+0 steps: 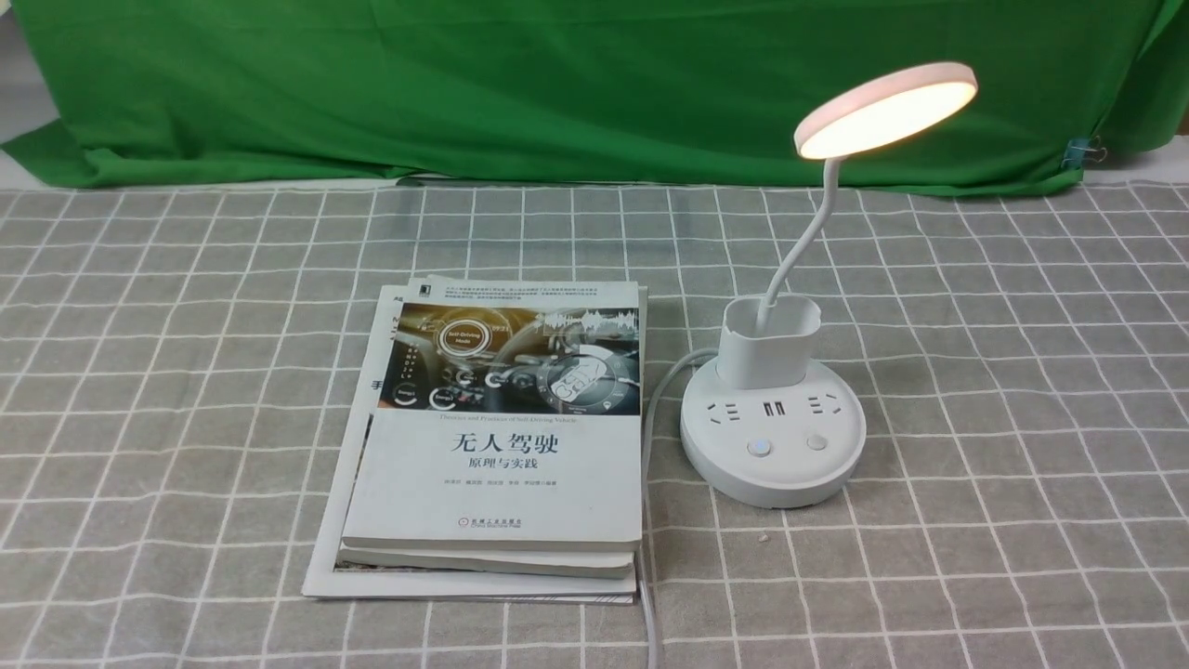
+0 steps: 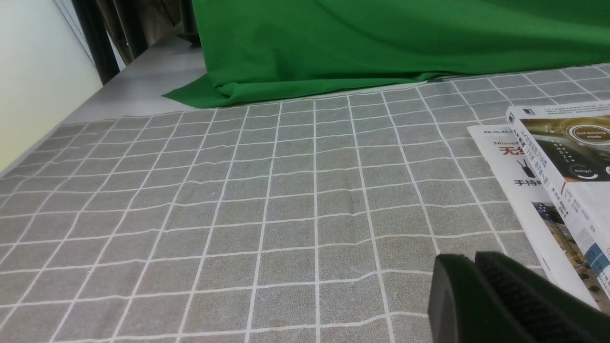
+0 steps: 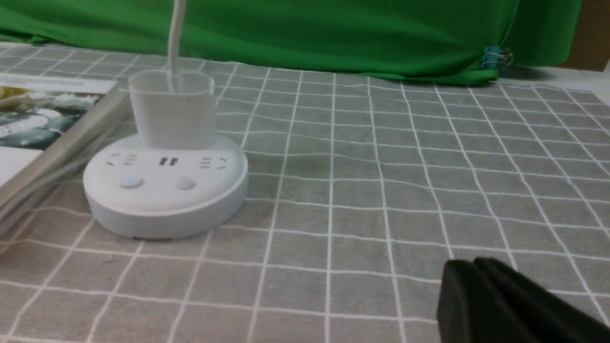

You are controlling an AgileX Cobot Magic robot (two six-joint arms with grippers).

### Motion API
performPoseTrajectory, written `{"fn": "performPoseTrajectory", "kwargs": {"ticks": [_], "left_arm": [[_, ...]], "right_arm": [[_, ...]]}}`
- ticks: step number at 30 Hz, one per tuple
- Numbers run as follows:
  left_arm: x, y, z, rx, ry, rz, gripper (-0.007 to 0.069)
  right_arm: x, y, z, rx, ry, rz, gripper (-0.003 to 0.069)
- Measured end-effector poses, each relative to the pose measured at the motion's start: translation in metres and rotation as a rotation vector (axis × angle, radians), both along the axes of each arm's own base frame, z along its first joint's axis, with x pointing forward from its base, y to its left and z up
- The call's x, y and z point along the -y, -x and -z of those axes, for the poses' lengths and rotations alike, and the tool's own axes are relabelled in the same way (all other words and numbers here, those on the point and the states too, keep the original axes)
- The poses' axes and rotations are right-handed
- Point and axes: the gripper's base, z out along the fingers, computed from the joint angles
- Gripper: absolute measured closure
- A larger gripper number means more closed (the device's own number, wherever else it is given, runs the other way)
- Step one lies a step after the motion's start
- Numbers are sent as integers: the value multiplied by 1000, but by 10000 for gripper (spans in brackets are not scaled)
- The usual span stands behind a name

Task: Turn on the desk lamp on the grey coffee tablecloth with your hand.

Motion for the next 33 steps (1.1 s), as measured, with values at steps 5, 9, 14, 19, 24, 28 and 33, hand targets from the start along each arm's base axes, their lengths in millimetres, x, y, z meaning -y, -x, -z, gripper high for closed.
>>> {"fn": "performPoseTrajectory", "kwargs": {"ticks": [5,9,14,19,24,28,33], "left_arm": [[0,0,0,0,0,0,606],[0,0,0,0,0,0,606],[0,0,0,0,0,0,606],[0,0,0,0,0,0,606],[0,0,0,0,0,0,606],[0,0,0,0,0,0,606],[0,0,0,0,0,0,606]], "right_arm": [[1,1,0,28,8,6,627],[1,1,0,32,35,2,626],[1,1,-1,34,44,0,622],[1,1,-1,35,45,0,610],[1,1,-1,35,45,0,597],[1,1,-1,35,45,0,587],[1,1,-1,36,45,0,574]]}}
